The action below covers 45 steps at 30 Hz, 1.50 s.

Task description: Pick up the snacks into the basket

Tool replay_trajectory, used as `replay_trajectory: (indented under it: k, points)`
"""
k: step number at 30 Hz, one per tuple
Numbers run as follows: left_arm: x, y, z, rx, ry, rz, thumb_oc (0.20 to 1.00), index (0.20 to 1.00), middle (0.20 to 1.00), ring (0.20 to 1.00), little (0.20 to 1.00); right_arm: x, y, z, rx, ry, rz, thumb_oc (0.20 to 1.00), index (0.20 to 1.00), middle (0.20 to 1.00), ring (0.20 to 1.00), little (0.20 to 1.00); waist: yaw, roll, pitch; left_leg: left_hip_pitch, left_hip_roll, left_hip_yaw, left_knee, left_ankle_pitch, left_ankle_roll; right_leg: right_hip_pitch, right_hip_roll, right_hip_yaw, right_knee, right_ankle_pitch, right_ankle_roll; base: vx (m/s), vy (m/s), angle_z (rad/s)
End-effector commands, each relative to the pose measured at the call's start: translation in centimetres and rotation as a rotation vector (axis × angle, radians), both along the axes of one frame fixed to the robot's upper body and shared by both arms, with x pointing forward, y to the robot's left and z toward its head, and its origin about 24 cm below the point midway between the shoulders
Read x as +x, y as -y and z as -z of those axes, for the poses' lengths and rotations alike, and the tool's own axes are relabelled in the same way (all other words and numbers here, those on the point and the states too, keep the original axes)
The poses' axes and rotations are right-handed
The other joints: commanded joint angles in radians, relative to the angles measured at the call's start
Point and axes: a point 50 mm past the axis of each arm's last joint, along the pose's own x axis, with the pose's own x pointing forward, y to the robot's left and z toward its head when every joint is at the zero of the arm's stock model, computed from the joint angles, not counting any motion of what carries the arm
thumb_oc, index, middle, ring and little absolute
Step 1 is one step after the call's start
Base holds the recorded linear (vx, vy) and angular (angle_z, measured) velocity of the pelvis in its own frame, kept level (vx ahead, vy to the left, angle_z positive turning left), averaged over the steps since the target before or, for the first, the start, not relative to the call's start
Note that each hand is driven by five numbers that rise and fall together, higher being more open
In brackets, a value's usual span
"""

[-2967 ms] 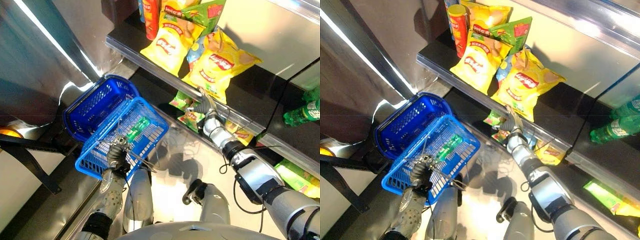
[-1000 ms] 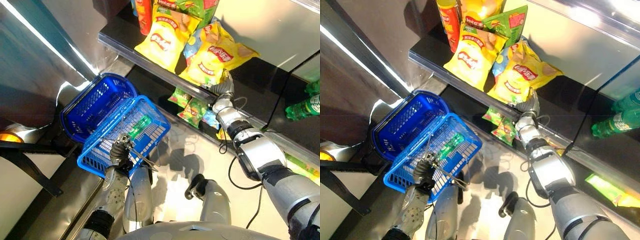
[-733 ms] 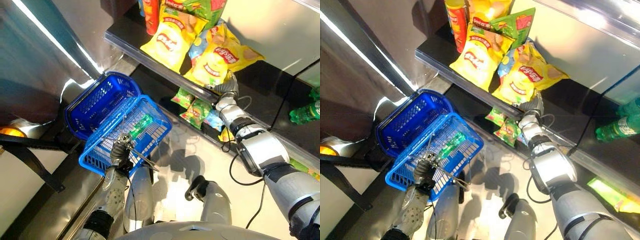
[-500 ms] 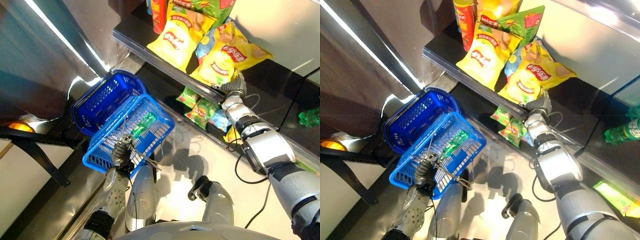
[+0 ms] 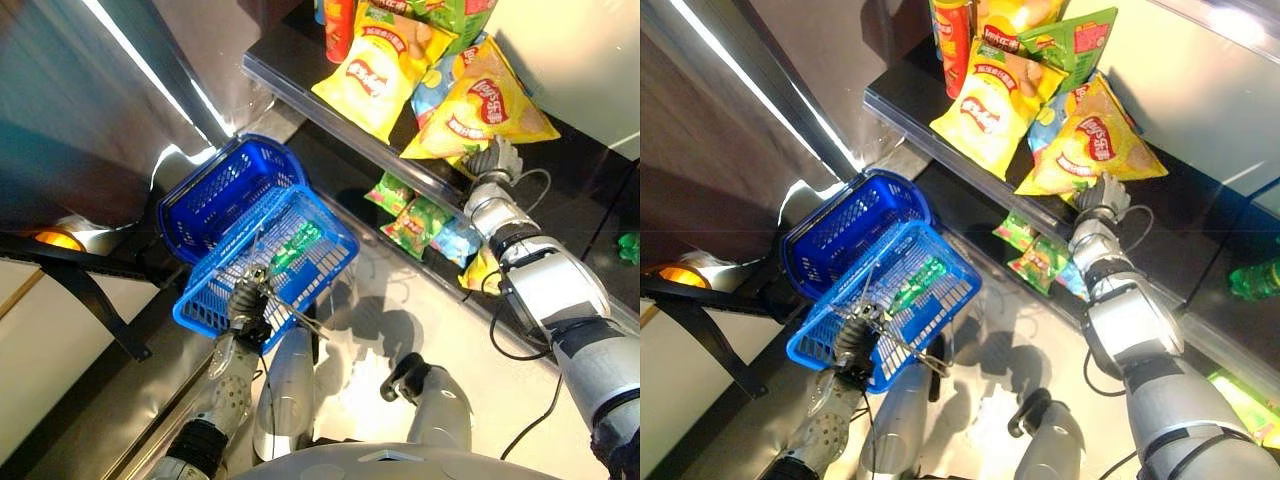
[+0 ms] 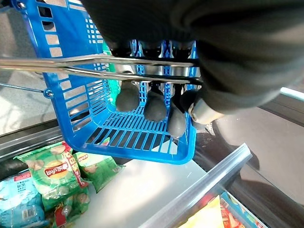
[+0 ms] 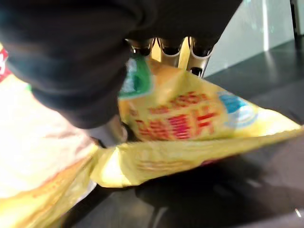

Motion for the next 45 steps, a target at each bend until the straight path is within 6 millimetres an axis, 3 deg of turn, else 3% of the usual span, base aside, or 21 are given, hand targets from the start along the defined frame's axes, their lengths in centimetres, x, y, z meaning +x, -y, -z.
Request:
replay_trajectory:
  k: [1,12,18,20,23,29,38,42,45]
  points:
    - [0.0,1.0,-4.2,-0.01,0.224,0.095,0.2,0.2,0.2,0.2,0.2,0.4,0.2,-1.7,-0.035,0.032,-0.004,0.2,0.2,0.2,0.2,0.2,0.036,0.025,-0.007,0.003,0.0,-0.002,0.047,-0.061,0.055,-0.004,-0.035,0.07,-0.079,0.237,0.115,0.0,0.0,0.0]
    - [0.6,1.0,-4.9,-0.013,0.252,0.072,0.2,0.2,0.2,0.2,0.2,0.2,0.2,-1.6,0.08,0.132,0.022,0.2,0.2,0.2,0.2,0.2,0.016,0.017,-0.007,0.015,0.002,0.005,0.049,-0.066,0.056,-0.007,-0.035,0.084,-0.078,0.239,0.113,0.0,0.0,0.0]
    - [1.0,0.8,-5.7,-0.014,0.29,0.035,0.2,0.2,0.2,0.2,0.2,-0.1,-1.4,-1.7,0.11,0.271,-0.048,0.2,0.2,0.2,0.2,0.2,-0.017,0.001,-0.007,0.031,0.009,0.016,0.043,-0.066,0.056,-0.006,-0.028,0.105,-0.088,0.245,0.113,0.0,0.001,-0.02]
    - [1.3,0.7,-6.3,-0.04,0.322,-0.002,0.2,0.2,0.2,0.2,0.2,-1.6,-3.1,-2.1,0.088,0.432,-0.149,0.2,0.2,0.2,0.2,0.2,-0.046,-0.013,-0.006,0.04,0.015,0.02,0.037,-0.069,0.054,-0.005,-0.027,0.112,-0.095,0.247,0.115,0.01,0.004,-0.06]
    - [1.4,0.4,-6.7,-0.061,0.35,-0.035,0.2,0.2,0.2,0.2,0.2,-3.9,-2.5,-2.4,0.034,0.544,-0.179,0.2,0.2,0.2,0.2,0.2,-0.069,-0.024,-0.004,0.042,0.019,0.022,0.035,-0.072,0.054,-0.009,-0.028,0.115,-0.095,0.245,0.117,0.02,0.001,-0.11]
    - [1.1,0.3,-7.2,-0.107,0.374,-0.064,0.2,0.2,0.2,0.2,0.2,-7.2,-1.3,-1.5,-0.024,0.631,-0.173,0.2,0.2,0.2,0.2,0.2,-0.087,-0.038,-0.007,0.05,0.024,0.024,0.018,-0.064,0.051,-0.003,-0.027,0.105,-0.102,0.241,0.119,0.02,-0.013,-0.08]
    - [0.5,-0.1,-7.7,-0.146,0.4,-0.081,0.2,0.2,0.2,0.2,0.2,-10.4,-1.0,-1.2,-0.106,0.717,-0.177,0.2,0.2,0.2,0.2,0.2,-0.104,-0.05,-0.019,0.058,0.026,0.02,-0.013,-0.046,0.049,0.008,-0.02,0.102,-0.13,0.25,0.122,0.01,-0.005,-0.03]
    - [0.3,-0.1,-8.6,-0.164,0.444,-0.069,0.2,0.2,0.2,0.2,0.2,-11.0,-2.7,-1.7,-0.195,0.729,-0.302,0.2,0.2,0.2,0.2,0.2,-0.103,-0.054,-0.023,0.065,0.024,0.019,-0.02,-0.044,0.048,0.013,-0.018,0.101,-0.134,0.25,0.122,0.0,-0.002,-0.01]
    - [0.1,-0.1,-9.7,-0.185,0.497,-0.035,0.2,0.2,0.2,0.2,0.2,-10.8,-5.1,-1.2,-0.176,0.63,-0.513,0.2,0.2,0.2,0.2,0.2,-0.098,-0.06,-0.023,0.074,0.022,0.018,-0.033,-0.037,0.046,0.021,-0.019,0.104,-0.146,0.256,0.122,0.0,0.0,0.0]
